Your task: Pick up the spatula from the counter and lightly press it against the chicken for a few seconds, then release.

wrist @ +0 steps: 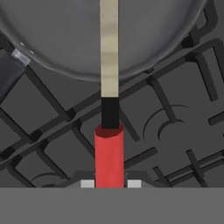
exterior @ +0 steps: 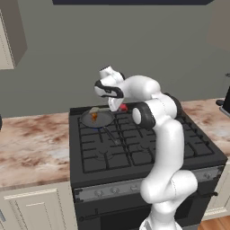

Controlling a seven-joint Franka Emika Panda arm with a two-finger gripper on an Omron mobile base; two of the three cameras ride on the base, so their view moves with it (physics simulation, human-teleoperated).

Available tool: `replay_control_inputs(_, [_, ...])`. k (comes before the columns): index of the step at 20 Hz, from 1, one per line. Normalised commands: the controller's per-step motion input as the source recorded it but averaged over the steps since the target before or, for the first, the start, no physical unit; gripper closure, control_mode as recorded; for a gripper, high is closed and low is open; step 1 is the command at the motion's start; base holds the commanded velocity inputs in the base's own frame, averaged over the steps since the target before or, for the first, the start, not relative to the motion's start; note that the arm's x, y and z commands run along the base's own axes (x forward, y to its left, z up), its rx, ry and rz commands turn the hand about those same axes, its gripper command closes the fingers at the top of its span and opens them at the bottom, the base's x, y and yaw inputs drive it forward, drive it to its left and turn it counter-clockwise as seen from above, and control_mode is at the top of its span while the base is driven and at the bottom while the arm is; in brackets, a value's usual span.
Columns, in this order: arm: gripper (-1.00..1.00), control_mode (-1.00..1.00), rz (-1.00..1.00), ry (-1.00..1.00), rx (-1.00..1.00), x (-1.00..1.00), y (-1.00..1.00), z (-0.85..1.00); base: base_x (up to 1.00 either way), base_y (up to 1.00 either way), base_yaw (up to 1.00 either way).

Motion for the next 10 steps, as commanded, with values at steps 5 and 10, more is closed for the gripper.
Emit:
replay_control_inputs(5, [1.0,-1.0,0.0,0.01,0.0,-0.07,0.0,-0.02,0.0,0.0,0.0])
replay_control_inputs(10, [1.0,-1.0,0.0,0.02,0.0,-0.25,0.0,-0.03,0.0,0.0,0.0])
